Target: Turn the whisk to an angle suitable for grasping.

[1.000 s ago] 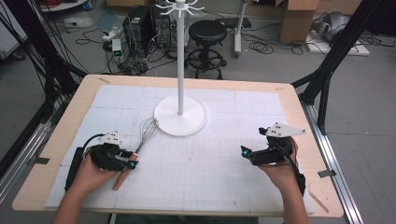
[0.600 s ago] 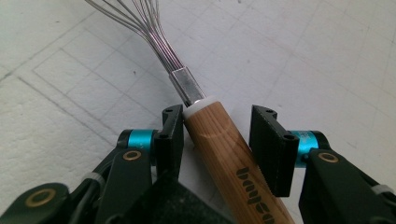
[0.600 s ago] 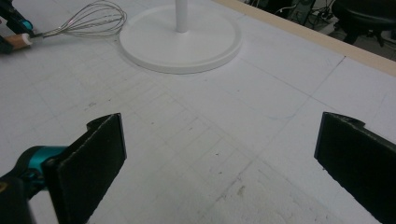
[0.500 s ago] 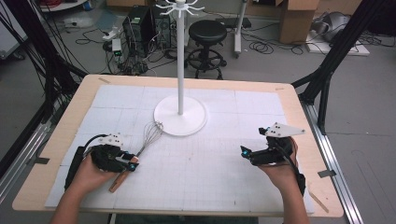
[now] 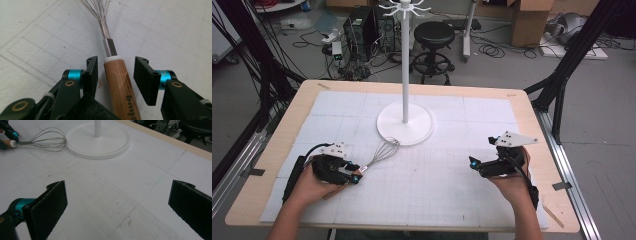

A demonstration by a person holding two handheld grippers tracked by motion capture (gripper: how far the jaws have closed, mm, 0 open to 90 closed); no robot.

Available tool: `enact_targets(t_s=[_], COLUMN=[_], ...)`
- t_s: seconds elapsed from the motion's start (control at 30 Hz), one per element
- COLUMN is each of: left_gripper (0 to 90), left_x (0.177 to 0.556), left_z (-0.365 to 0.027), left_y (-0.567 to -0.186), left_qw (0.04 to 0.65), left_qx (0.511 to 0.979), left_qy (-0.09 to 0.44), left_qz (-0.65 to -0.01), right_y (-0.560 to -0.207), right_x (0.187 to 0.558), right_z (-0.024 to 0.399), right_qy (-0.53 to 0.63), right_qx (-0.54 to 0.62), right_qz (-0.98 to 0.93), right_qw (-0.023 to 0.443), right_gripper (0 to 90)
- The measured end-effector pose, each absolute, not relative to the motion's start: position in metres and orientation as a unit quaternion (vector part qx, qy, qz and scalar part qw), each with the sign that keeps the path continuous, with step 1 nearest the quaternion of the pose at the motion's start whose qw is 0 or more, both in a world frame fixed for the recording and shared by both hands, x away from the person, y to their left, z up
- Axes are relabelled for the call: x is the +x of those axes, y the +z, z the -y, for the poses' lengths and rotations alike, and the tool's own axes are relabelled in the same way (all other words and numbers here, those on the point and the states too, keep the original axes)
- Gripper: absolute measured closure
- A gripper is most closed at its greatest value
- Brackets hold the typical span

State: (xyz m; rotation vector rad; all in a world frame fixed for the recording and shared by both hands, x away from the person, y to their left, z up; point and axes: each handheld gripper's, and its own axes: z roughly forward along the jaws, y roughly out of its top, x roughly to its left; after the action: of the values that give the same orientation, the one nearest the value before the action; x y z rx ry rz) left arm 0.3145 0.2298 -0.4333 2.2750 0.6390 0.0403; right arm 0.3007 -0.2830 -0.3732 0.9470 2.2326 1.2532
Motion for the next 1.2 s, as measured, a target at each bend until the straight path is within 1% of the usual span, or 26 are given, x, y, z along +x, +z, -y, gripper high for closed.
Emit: enact_targets(t_s=[0.13, 0.23, 0.3, 0.37, 0.47, 0.53, 0.73, 0.87, 1.0, 1.07, 1.2], left_gripper=[51.7, 52.7, 61.9, 63.4, 64.5, 70.5, 70.5, 70.6, 70.6, 70.5, 70.6], left_x=[0.31, 0.31, 0.31, 0.31, 0.31, 0.311, 0.32, 0.33, 0.337, 0.339, 0.343], left_z=[-0.236, -0.239, -0.236, -0.232, -0.231, -0.231, -0.222, -0.209, -0.194, -0.185, -0.175], left_y=[-0.43, -0.428, -0.431, -0.433, -0.432, -0.432, -0.433, -0.434, -0.431, -0.433, -0.433], left_qw=[0.382, 0.382, 0.373, 0.361, 0.356, 0.357, 0.359, 0.364, 0.352, 0.36, 0.36], left_qx=[0.887, 0.887, 0.893, 0.901, 0.903, 0.905, 0.908, 0.909, 0.918, 0.917, 0.919], left_qy=[0.026, 0.029, 0.013, 0.015, 0.018, 0.024, 0.011, 0.003, -0.005, -0.011, -0.01], left_qz=[-0.257, -0.259, -0.252, -0.239, -0.239, -0.231, -0.216, -0.203, -0.181, -0.173, -0.162], right_y=[-0.373, -0.373, -0.373, -0.373, -0.373, -0.372, -0.371, -0.37, -0.369, -0.369, -0.369], right_x=[0.3, 0.3, 0.3, 0.3, 0.3, 0.3, 0.3, 0.299, 0.299, 0.299, 0.299], right_z=[0.283, 0.284, 0.284, 0.283, 0.283, 0.283, 0.282, 0.282, 0.281, 0.281, 0.281], right_qy=[0.448, 0.45, 0.447, 0.446, 0.448, 0.447, 0.448, 0.449, 0.45, 0.45, 0.449], right_qx=[0.338, 0.34, 0.339, 0.338, 0.338, 0.336, 0.336, 0.338, 0.335, 0.335, 0.336], right_qz=[-0.802, -0.8, -0.802, -0.803, -0.802, -0.802, -0.802, -0.801, -0.801, -0.801, -0.802], right_qw=[0.205, 0.204, 0.206, 0.206, 0.207, 0.208, 0.208, 0.207, 0.208, 0.207, 0.206], right_gripper=[0.8, 0.8, 0.8, 0.8, 0.8, 0.8, 0.8, 0.8, 0.8, 0.8, 0.8])
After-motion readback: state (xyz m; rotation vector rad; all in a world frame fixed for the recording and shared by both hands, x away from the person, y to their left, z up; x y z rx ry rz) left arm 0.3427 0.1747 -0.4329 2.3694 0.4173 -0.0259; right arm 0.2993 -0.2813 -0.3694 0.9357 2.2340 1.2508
